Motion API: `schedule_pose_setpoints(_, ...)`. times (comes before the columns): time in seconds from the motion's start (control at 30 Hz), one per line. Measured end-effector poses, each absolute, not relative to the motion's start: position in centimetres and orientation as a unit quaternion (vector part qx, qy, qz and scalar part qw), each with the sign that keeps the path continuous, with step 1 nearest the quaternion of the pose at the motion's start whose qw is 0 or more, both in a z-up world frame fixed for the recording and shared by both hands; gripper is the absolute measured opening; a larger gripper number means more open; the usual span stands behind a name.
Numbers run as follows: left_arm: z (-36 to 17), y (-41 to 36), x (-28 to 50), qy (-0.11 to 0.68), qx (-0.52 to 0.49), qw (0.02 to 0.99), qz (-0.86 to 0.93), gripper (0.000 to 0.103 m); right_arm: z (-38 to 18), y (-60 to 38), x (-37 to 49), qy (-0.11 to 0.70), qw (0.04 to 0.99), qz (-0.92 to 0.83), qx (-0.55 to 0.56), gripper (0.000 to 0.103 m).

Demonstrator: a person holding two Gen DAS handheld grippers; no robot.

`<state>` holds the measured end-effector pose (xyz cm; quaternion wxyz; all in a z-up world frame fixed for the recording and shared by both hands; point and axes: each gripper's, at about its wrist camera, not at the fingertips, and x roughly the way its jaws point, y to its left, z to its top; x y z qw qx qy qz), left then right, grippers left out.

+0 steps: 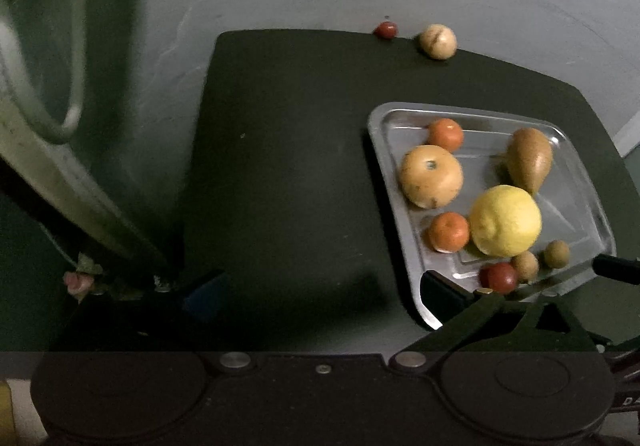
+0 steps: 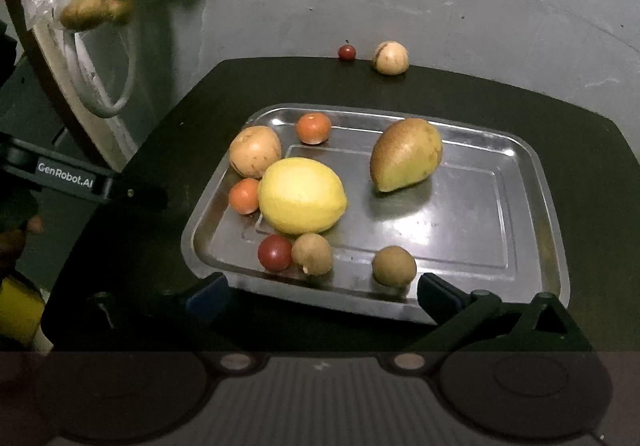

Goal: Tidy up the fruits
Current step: 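Lift both open tools and move them past the tray toward the remaining fruits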

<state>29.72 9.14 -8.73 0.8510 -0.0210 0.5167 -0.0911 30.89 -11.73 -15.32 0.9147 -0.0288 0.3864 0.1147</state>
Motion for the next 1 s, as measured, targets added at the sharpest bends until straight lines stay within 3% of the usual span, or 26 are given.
schedule_pose_setpoints(0.5,-9.3,9.9,33.4,0.514,-0.038,0.857,0.003,0.102,-13.7,-13.9,34.7,0.377,0.916,0.123,-0.051,0.103)
schedule_pose_setpoints(1.0,-8.1,5.8,40.1,0.488,-0.014,0.873,-0.001,0.102,-12.9,-17.5,38.9,0.371,0.922,0.111,-0.031,0.103)
